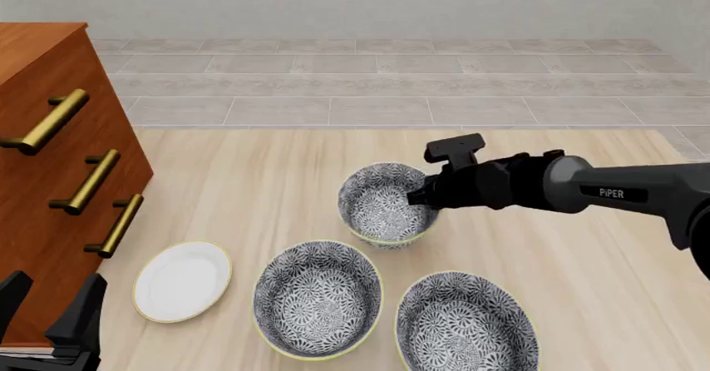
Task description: Stack the bowl at the front on the bowl in the middle.
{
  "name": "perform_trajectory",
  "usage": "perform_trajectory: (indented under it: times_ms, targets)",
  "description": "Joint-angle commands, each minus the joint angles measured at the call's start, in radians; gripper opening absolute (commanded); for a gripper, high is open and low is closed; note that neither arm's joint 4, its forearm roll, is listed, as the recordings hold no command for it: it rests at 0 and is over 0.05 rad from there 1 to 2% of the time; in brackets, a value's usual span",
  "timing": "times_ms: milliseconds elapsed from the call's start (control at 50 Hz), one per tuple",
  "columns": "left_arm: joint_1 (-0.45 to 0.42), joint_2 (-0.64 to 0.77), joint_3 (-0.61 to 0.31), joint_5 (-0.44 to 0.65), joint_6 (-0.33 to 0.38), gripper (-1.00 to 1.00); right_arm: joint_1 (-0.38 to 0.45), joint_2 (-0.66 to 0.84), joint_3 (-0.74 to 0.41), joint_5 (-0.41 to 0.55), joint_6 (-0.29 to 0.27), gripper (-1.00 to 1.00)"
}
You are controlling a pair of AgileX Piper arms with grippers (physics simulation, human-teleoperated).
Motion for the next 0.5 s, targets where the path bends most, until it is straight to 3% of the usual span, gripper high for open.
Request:
perform_trajectory:
  times_ms: [20,500]
  targets:
    - [-0.002,0.000,0.000,0.000,0.001,1.00,-0.017,-0.011,0.006,-0.009,0.003,-1.00]
    - [-0.007,0.003,0.000,0.001,0.002,1.00,-0.048,-0.153,-0.012,0.038,0.012,-1.00]
